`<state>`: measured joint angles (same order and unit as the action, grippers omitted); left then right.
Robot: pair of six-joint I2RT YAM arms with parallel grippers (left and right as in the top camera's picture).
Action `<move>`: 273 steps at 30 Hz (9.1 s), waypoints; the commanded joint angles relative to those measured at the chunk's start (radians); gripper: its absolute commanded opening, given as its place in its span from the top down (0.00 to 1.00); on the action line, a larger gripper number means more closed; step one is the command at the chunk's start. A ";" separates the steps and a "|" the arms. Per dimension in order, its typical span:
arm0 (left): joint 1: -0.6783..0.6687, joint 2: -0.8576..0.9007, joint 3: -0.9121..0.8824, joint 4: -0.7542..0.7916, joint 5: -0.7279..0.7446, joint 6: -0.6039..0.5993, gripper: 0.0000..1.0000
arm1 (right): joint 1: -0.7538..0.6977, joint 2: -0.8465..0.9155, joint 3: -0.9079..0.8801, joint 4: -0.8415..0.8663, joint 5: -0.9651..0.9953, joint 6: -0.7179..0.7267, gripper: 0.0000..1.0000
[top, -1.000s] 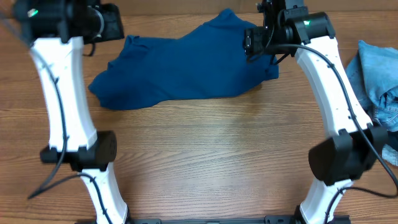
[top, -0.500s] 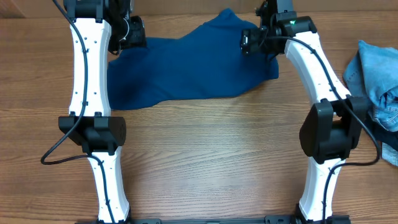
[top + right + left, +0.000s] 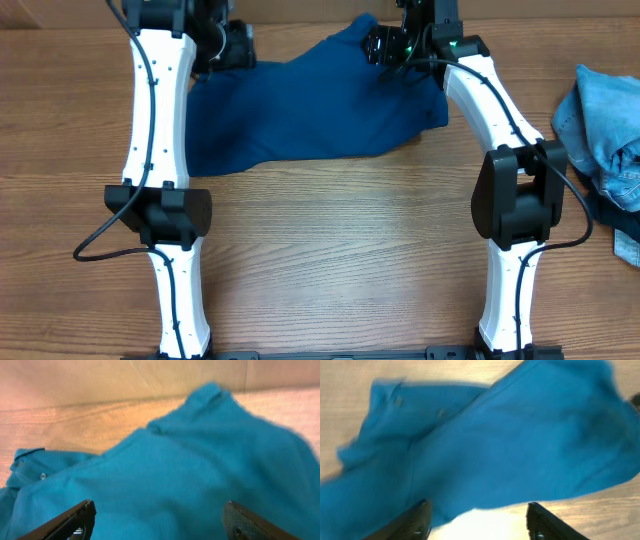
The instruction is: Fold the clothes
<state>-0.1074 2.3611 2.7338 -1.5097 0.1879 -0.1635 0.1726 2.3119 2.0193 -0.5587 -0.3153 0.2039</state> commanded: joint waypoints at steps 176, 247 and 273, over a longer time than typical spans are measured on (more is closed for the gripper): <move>-0.181 -0.463 -0.173 -0.179 -0.247 -0.173 0.31 | 0.219 -0.320 -0.512 -0.309 0.344 0.008 0.96; -0.181 -0.463 -0.173 -0.180 -0.247 -0.106 0.20 | -0.104 -0.575 -0.525 -0.591 0.428 0.113 0.96; -0.090 -0.463 -0.351 -0.180 -0.265 -0.043 0.02 | -0.200 -0.575 -0.525 -0.584 0.283 0.115 0.96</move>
<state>-0.2634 1.8984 2.4714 -1.6871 -0.1024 -0.2249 -0.0311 1.7420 1.4902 -1.1511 -0.0013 0.3145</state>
